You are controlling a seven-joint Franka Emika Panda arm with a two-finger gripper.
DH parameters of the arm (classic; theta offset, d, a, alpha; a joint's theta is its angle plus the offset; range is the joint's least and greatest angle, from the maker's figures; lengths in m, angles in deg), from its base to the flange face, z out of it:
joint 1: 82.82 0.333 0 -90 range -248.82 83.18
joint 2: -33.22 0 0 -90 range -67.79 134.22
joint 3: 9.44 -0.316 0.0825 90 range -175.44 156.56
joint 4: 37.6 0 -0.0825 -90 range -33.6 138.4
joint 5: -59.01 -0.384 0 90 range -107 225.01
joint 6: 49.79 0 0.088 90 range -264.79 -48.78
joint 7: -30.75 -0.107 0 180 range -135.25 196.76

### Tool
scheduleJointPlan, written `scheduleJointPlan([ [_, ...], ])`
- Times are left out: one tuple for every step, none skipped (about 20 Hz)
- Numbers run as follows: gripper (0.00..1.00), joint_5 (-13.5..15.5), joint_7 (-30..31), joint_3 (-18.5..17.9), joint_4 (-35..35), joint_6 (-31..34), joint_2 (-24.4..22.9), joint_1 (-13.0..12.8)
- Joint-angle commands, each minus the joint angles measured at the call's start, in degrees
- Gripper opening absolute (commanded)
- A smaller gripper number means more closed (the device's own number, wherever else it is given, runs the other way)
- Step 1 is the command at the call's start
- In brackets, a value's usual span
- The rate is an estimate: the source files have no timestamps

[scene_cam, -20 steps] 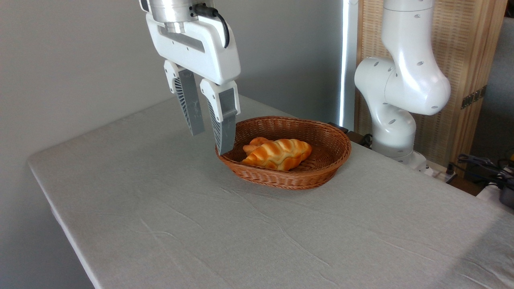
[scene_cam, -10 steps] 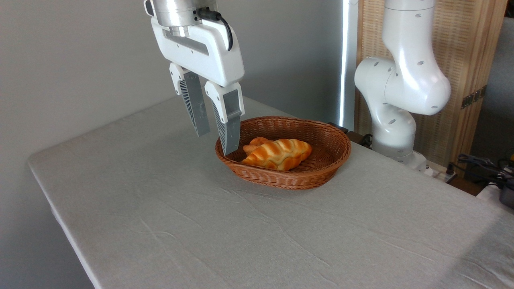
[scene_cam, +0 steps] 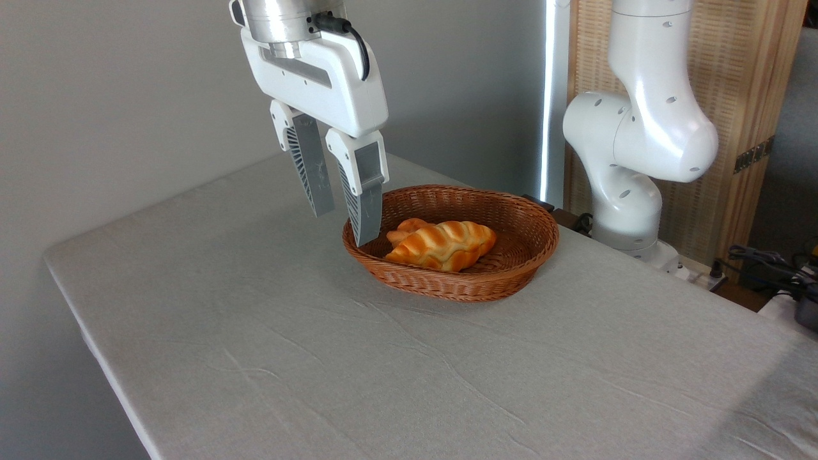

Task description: Put bread into the basket

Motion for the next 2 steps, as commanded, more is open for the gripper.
scheduleJointPlan([
  [1.00, -0.6, 0.1, 0.2, 0.7, 1.1, -1.2, 0.4],
  [1.00, -0.6, 0.1, 0.2, 0.7, 1.1, -1.2, 0.4],
])
